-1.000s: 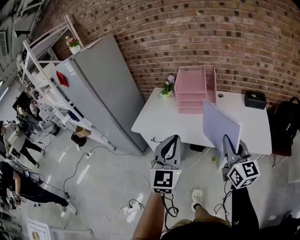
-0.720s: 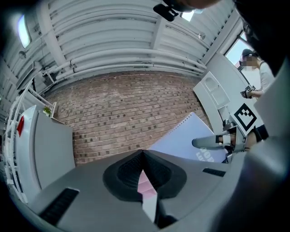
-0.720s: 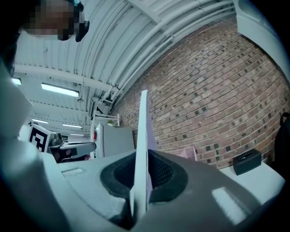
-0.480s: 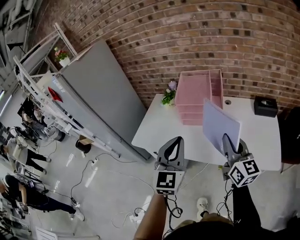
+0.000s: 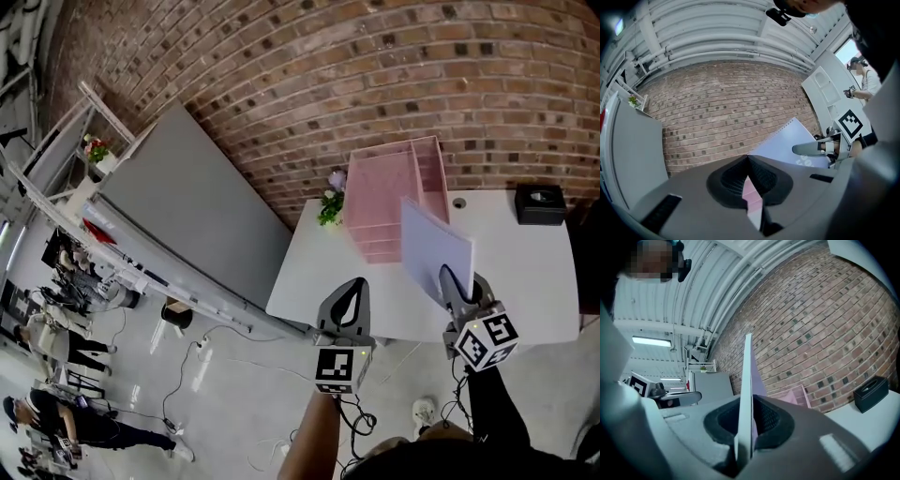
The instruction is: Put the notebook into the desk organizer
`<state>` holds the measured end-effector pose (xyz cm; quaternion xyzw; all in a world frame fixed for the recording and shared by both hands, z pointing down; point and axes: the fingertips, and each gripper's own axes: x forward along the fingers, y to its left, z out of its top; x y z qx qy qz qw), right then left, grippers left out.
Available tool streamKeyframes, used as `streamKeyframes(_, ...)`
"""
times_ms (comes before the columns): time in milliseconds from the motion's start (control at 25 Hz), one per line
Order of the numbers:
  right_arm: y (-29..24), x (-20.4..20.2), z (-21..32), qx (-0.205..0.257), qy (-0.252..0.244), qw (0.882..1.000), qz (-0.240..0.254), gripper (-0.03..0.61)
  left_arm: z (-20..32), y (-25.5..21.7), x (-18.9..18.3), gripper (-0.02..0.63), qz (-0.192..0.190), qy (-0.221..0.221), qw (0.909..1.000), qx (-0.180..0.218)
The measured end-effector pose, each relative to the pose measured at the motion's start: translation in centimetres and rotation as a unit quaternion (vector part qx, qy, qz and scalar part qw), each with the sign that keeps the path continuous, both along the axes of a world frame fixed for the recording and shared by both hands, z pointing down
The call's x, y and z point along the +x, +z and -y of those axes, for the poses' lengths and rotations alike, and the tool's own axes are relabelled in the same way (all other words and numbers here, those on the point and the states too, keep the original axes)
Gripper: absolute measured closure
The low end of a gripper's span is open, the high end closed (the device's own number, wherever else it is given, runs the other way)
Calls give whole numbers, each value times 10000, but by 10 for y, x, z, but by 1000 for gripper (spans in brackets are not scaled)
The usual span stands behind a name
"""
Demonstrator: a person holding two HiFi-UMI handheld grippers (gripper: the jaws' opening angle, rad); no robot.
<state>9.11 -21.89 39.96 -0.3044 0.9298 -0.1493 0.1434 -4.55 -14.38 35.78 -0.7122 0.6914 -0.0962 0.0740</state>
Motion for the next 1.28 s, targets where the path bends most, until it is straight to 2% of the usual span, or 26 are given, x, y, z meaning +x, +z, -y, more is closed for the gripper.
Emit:
streamKeyframes(240,10,-19,4,-160,-37,9998,86,548,10,9,-17,604,28,-4,9999,-136)
streamKeyframes(520,12,-30,4,-75,119,9999,-38,548,28,12,-14,604,71,425,9990,-116)
streamKeyframes(760,16,-40,8,-65,557,9982,-202,548,48,19,-34,604,-121,851,9963,-57)
streamKeyframes(1040,24,-74,8,-353,1299,9909,-14,548,74,13,-66,604,-86,1815,9833,102)
streamKeyframes(1280,28,-103,-5,-614,1829,9801,463,548,80,17,-101,604,-147,2370,9714,51)
